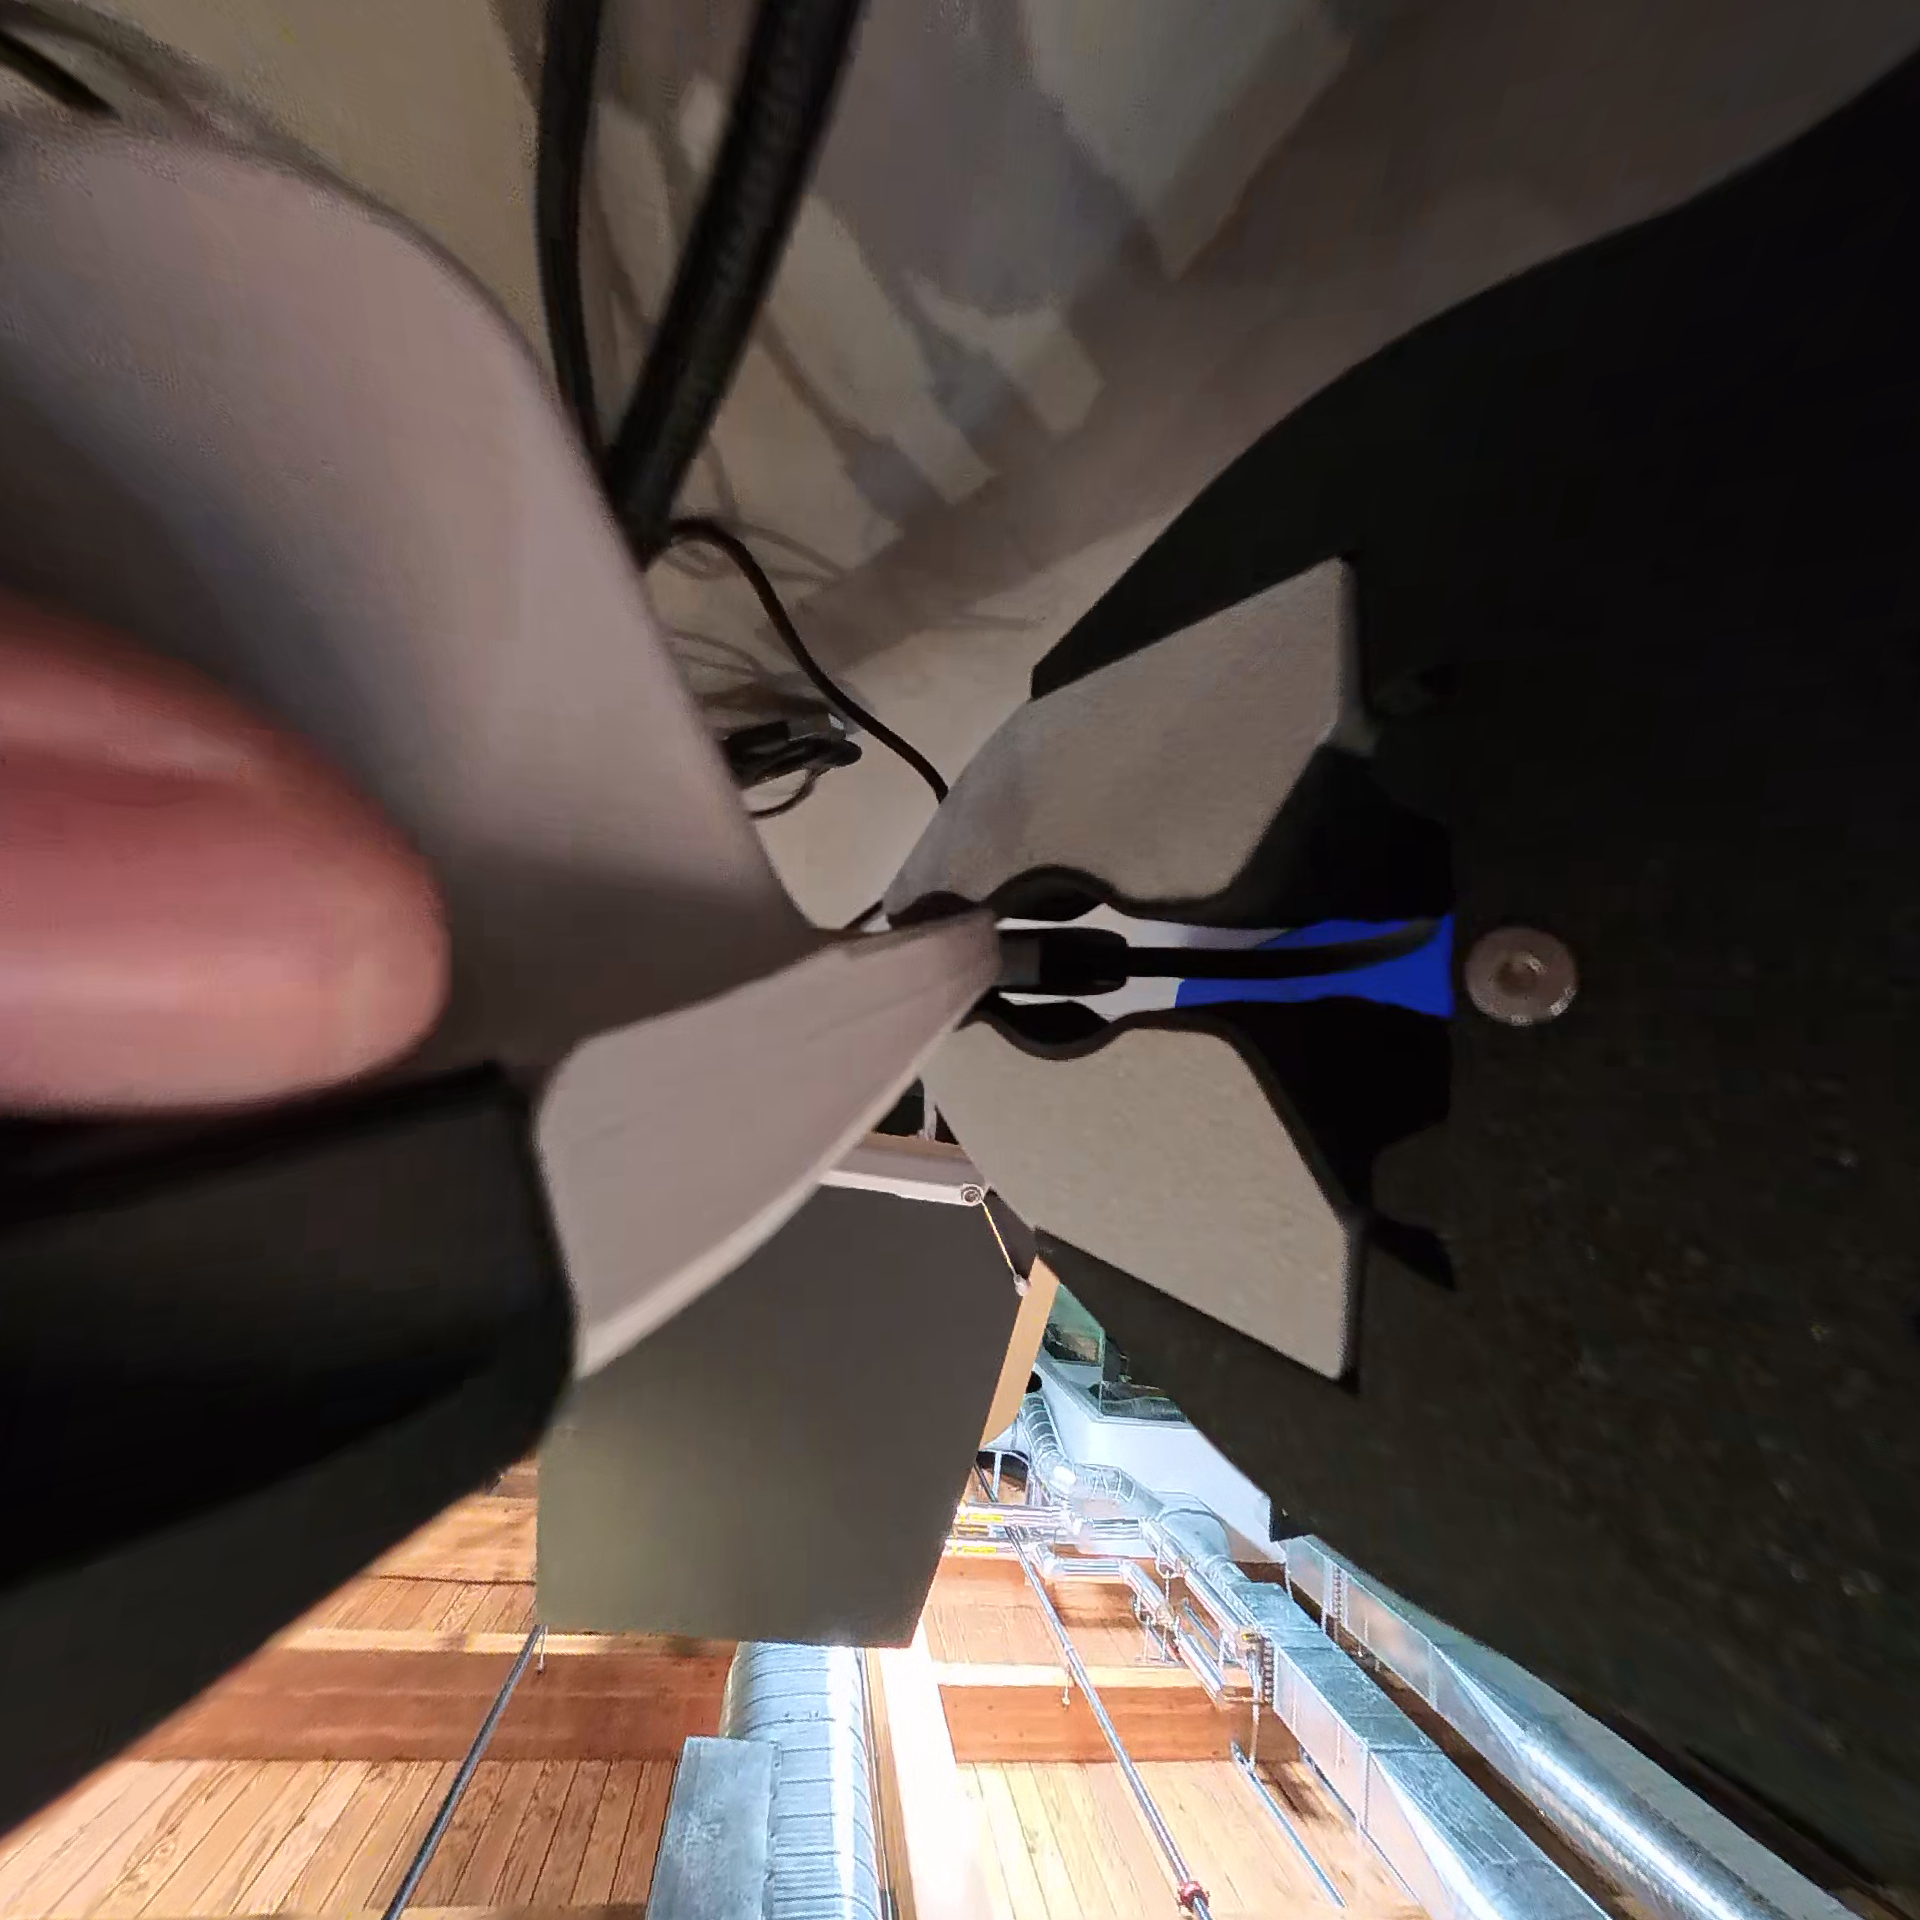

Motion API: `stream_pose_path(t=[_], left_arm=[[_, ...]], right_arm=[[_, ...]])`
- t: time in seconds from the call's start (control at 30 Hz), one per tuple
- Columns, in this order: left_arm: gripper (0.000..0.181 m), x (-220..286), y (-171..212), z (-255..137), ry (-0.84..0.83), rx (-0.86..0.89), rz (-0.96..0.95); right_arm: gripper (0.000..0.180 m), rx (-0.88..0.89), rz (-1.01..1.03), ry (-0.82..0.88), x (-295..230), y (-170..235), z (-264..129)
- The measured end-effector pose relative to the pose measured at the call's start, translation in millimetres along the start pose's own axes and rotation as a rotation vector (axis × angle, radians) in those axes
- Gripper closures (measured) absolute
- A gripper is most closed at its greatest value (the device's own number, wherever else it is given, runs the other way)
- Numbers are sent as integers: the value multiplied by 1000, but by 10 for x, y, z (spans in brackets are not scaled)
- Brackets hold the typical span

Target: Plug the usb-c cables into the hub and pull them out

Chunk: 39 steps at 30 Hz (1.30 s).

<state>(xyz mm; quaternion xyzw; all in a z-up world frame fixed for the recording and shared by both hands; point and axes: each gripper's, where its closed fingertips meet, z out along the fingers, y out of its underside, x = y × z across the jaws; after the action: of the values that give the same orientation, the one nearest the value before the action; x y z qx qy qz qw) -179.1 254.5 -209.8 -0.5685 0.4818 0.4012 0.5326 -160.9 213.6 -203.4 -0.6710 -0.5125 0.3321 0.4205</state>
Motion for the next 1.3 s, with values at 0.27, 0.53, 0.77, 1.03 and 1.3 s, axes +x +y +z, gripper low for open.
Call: stream_pose_path(t=[0.27, 0.53, 0.77, 1.03, 1.3], left_arm=[[172, -13, -15, -8, -12, -13, -34], [171, -24, -64, 30, -9, -9, -75], [171, -13, -115, 49, 28, 11, -148], [170, -59, -119, -5, 71, 35, -243], [171, 54, -123, -47, 62, 58, -64]], right_arm=[[167, 42, -17, 146, 133, -12, 8], [168, 29, -32, 117, 170, -11, -59], [168, 31, -68, 113, 194, -7, -113], [168, 74, -29, 34, 151, -69, -146], [168, -9, -278, 85, 122, 93, -54]])
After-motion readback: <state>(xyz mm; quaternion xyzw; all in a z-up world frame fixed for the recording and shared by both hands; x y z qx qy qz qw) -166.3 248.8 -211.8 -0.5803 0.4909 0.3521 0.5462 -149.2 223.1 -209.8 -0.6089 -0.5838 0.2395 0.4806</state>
